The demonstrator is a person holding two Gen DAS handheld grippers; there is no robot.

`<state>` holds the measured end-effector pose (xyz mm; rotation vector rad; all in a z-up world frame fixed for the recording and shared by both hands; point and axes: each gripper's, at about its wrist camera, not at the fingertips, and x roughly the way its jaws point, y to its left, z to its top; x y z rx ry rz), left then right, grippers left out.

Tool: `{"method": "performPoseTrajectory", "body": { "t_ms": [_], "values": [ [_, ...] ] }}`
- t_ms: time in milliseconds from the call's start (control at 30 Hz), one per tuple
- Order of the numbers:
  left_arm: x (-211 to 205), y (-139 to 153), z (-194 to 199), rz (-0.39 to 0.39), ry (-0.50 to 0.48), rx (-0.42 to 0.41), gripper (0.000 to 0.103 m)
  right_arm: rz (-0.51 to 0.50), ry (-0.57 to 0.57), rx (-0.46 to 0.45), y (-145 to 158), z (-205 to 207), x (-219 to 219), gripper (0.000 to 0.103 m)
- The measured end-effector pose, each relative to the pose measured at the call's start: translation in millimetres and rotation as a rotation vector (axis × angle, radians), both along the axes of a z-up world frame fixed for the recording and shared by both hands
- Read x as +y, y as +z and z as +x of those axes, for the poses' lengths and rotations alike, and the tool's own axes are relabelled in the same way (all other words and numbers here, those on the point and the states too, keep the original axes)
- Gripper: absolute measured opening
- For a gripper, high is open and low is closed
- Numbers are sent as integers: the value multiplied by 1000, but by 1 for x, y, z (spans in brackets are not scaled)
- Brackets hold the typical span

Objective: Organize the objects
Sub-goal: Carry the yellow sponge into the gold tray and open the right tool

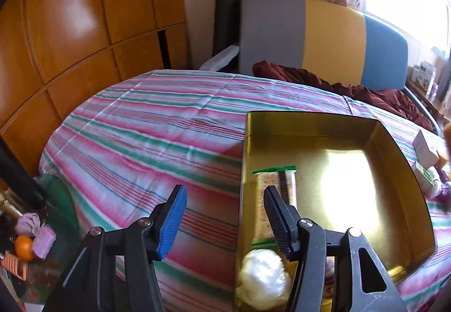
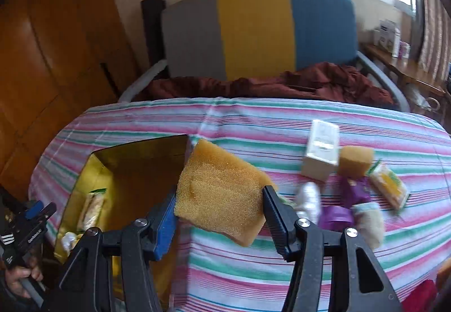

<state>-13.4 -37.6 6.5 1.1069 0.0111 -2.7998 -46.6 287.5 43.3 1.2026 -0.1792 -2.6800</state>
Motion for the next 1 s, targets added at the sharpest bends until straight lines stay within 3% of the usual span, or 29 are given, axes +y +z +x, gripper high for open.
{"method": "performPoseTrajectory", "body": {
  "t_ms": [267, 467, 667, 1000],
  "values": [
    [-15, -3, 7, 14, 29, -3, 62, -18, 195, -164, -58, -32, -118, 58],
    [-18, -4, 8, 15, 39, 5, 67, -29, 280, -259, -92, -37, -163, 65],
    [-13, -8, 8, 4, 33, -3, 69, -56, 366, -245, -91, -23, -175, 84],
    [1, 0, 15, -39, 4, 33, 73, -57, 328, -169, -72, -10, -155, 85]
  ]
}}
